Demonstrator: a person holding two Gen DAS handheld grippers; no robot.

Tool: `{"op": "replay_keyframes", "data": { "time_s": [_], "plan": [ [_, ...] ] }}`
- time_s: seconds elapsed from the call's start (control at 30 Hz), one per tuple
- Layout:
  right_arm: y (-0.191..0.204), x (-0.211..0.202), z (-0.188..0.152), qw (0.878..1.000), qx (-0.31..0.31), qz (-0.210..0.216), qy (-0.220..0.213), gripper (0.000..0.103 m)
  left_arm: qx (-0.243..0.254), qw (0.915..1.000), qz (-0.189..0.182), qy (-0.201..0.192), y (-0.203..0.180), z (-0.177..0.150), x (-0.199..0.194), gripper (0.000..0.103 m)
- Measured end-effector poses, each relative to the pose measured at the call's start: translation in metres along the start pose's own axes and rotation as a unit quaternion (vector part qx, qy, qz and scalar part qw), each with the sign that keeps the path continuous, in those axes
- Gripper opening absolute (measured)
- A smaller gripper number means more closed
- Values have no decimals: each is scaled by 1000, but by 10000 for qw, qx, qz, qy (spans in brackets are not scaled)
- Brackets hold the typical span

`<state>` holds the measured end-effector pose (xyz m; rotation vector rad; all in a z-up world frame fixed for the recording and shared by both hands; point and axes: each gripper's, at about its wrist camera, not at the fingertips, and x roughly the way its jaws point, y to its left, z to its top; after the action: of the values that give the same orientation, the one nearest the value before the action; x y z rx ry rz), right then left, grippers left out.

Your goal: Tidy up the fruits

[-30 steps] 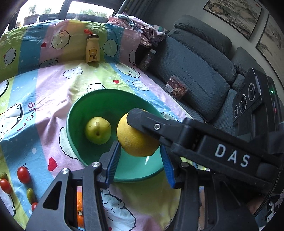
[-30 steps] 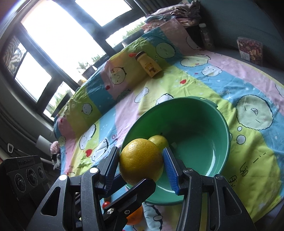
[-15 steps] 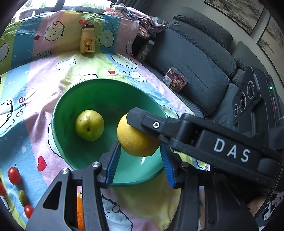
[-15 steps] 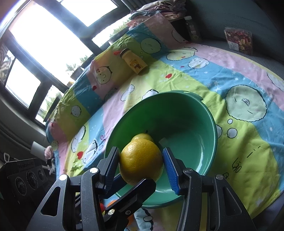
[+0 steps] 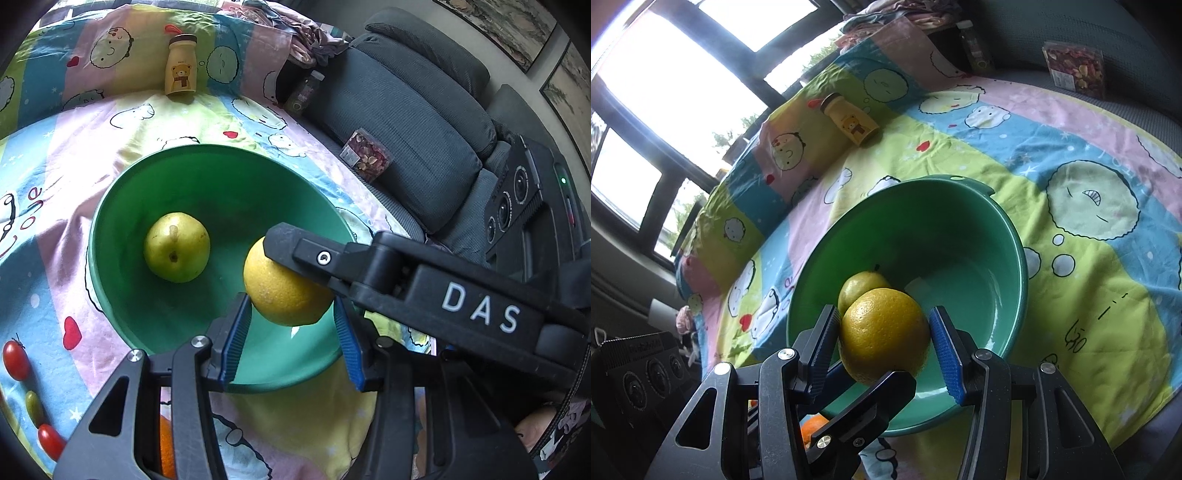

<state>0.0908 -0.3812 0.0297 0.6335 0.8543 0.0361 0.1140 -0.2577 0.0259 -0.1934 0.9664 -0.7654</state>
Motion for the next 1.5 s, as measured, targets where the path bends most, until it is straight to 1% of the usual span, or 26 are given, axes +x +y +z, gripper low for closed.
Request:
{"op": "replay_keyframes", "data": {
  "time_s": [0.2,0.27,0.33,0.4,0.5,0.57,0.73,0.83,0.93,1.03,1.17,1.3,1.4,1.47,1.5],
  "plan": [
    [-3,3,0,9999,101,-39,50,53,71,9999,76,33,0,-1,2,45],
    [-4,4,0,9998,144,-137,65,53,102,9998,163,-49,-1,-2,-1,45],
    [-3,2,0,9996,136,-241,-39,53,122,9996,235,-122,-1,-2,-5,47],
    [-2,-1,1,9997,112,-190,-117,53,108,9993,296,-190,0,-3,-12,48],
    [1,-5,0,9997,67,-105,-201,53,181,9983,409,-365,-1,-6,-25,55],
    [5,-6,0,9997,7,-80,-241,55,172,9972,515,-509,0,-11,-37,66],
    [20,-8,-4,9993,-191,126,-289,57,13,9927,820,-884,12,-22,-72,75],
    [31,-9,-8,9986,-349,276,-294,63,-252,9891,973,-1078,27,-31,-97,79],
    [45,-9,-13,9969,-562,474,-288,65,-517,9835,1224,-1227,42,-40,-122,83],
    [61,-8,-20,9945,-815,605,-252,69,-812,9740,1564,-1422,57,-52,-147,85],
    [82,-4,-30,9908,-1120,747,-125,70,-1176,9597,1985,-1603,78,-71,-173,87],
    [100,3,-40,9866,-1412,814,23,70,-1548,9503,2112,-1682,100,-92,-189,89],
    [112,9,-47,9836,-1590,832,148,70,-1704,9443,2295,-1629,113,-104,-194,89],
    [118,14,-52,9815,-1678,878,269,70,-1785,9418,2376,-1572,120,-110,-193,89],
    [121,17,-54,9805,-1705,914,346,70,-1829,9420,2363,-1529,125,-113,-193,89]
  ]
}}
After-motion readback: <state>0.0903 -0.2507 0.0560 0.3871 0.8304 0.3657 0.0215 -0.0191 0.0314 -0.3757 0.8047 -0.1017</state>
